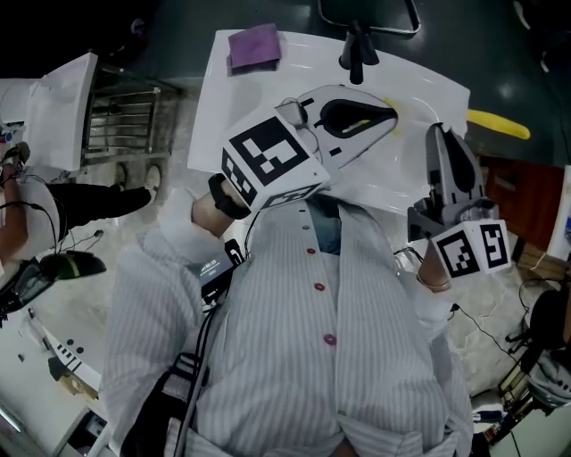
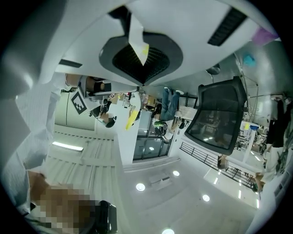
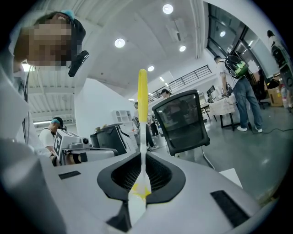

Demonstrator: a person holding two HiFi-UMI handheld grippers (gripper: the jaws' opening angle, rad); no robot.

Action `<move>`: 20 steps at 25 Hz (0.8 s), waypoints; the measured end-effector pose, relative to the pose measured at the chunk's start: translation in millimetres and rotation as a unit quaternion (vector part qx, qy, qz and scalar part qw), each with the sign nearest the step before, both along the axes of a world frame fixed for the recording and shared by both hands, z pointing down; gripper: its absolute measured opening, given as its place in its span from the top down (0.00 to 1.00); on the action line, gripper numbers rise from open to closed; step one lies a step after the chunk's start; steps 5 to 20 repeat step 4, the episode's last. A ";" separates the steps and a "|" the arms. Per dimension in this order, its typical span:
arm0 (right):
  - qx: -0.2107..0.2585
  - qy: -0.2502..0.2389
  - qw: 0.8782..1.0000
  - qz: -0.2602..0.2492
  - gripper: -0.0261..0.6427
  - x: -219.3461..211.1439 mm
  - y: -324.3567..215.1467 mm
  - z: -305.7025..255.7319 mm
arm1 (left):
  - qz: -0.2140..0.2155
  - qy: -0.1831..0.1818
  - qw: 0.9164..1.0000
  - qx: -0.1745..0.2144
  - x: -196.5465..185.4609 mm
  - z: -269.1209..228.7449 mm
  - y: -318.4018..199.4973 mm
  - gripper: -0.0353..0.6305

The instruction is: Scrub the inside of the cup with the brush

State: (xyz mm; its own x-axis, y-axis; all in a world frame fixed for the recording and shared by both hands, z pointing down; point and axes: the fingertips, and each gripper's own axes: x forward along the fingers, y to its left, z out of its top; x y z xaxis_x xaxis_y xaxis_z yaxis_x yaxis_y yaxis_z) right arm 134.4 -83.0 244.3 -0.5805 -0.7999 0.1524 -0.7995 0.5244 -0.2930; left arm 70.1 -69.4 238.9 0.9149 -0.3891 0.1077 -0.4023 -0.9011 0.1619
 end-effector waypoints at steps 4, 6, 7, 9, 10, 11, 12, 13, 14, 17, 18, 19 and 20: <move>0.008 0.007 1.000 0.009 0.88 4.1 -4.1 -2.0 | 0.014 -0.007 1.000 0.008 0.6 2.1 -2.1 0.93; 0.008 0.007 1.000 0.009 0.88 4.1 -4.1 -2.0 | 0.014 -0.007 1.000 0.008 0.6 2.1 -2.1 0.93; 0.008 0.007 1.000 0.009 0.88 4.1 -4.1 -2.0 | 0.014 -0.007 1.000 0.008 0.6 2.1 -2.1 0.93; 0.008 0.007 1.000 0.009 0.88 4.1 -4.1 -2.0 | 0.014 -0.007 1.000 0.008 0.6 2.1 -2.1 0.93; 0.008 0.007 1.000 0.009 0.88 4.1 -4.1 -2.0 | 0.014 -0.007 1.000 0.008 0.6 2.1 -2.1 0.93; 0.008 0.007 1.000 0.009 0.88 4.1 -4.1 -2.0 | 0.014 -0.007 1.000 0.008 0.6 2.1 -2.1 0.93; 0.008 0.007 1.000 0.009 0.88 4.1 -4.1 -2.0 | 0.014 -0.007 1.000 0.008 0.6 2.1 -2.1 0.93; 0.008 0.007 1.000 0.009 0.88 4.1 -4.1 -2.0 | 0.014 -0.007 1.000 0.008 0.6 2.1 -2.1 0.93; 0.008 0.007 1.000 0.009 0.88 4.1 -4.1 -2.0 | 0.014 -0.007 1.000 0.008 0.6 2.1 -2.1 0.93; 0.008 0.007 1.000 0.009 0.88 4.1 -4.1 -2.0 | 0.014 -0.007 1.000 0.008 0.6 2.1 -2.1 0.93; 0.008 0.007 1.000 0.009 0.88 4.1 -4.1 -2.0 | 0.014 -0.007 1.000 0.008 0.6 2.1 -2.1 0.93; 0.008 0.007 1.000 0.009 0.88 4.1 -4.1 -2.0 | 0.014 -0.007 1.000 0.008 0.6 2.1 -2.1 0.93; 0.008 0.007 1.000 0.009 0.88 4.1 -4.1 -2.0 | 0.014 -0.007 1.000 0.008 0.6 2.1 -2.1 0.93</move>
